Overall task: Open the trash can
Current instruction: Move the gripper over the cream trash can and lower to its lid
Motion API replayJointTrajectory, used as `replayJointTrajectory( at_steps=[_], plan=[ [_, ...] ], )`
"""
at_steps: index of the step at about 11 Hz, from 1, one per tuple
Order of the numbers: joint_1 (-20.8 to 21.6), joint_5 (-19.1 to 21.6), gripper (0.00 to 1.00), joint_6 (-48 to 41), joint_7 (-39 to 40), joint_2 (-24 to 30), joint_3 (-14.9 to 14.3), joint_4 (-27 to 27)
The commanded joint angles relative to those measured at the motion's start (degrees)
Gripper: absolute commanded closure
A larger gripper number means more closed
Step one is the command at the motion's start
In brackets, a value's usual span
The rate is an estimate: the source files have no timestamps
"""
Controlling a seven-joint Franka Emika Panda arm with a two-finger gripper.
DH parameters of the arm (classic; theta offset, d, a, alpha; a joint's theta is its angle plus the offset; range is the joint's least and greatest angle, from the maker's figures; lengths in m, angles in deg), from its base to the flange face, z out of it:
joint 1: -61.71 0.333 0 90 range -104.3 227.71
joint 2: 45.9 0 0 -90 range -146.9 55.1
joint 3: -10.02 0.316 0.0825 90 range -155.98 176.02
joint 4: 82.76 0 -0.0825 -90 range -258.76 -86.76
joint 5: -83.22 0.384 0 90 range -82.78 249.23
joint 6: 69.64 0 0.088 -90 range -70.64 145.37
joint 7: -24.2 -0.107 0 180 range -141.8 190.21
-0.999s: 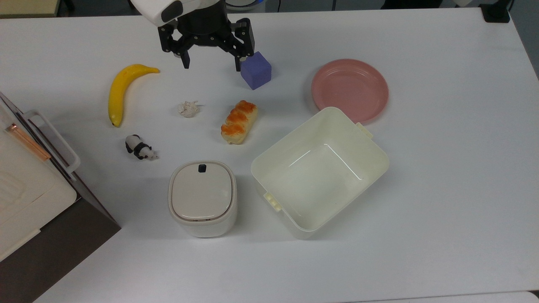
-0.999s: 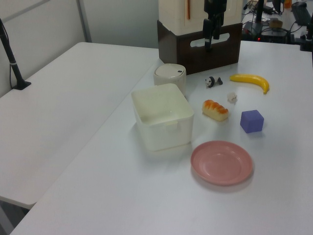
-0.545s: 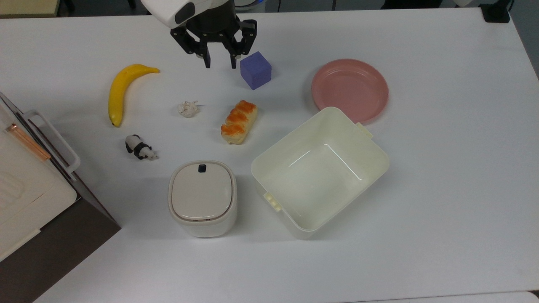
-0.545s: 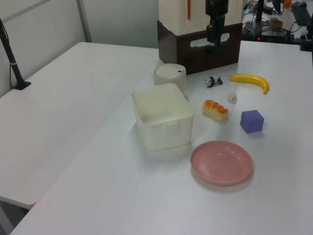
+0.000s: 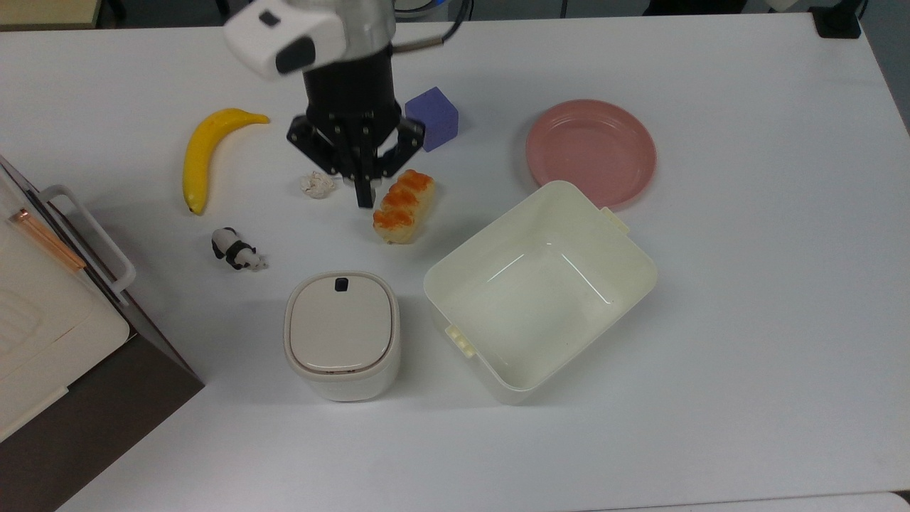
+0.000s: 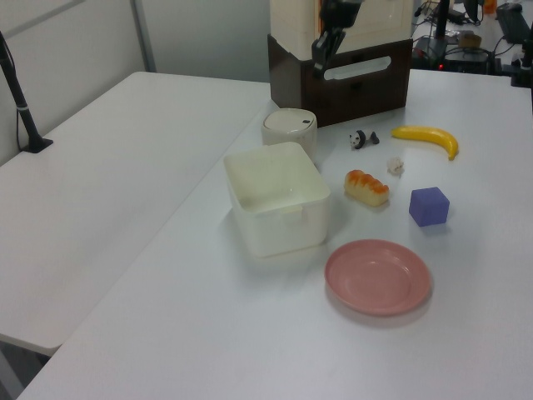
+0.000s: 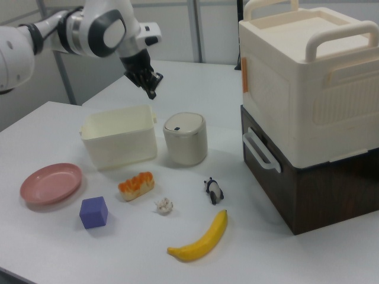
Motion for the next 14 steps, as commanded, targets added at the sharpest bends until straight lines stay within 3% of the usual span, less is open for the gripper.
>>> replayJointTrajectory(
  at_steps=[1,5,14],
  plan=[
    [0.3,-1.8,1.00,4.3,-1.7,-4.1,-0.1,-0.6],
    [-0.2,-4.5,1.00,9.3,-1.7,-8.8,-0.2,-0.5],
    [-2.3,-5.4,1.00,9.4,-1.2,-10.1,-0.4,-0.8]
  ],
)
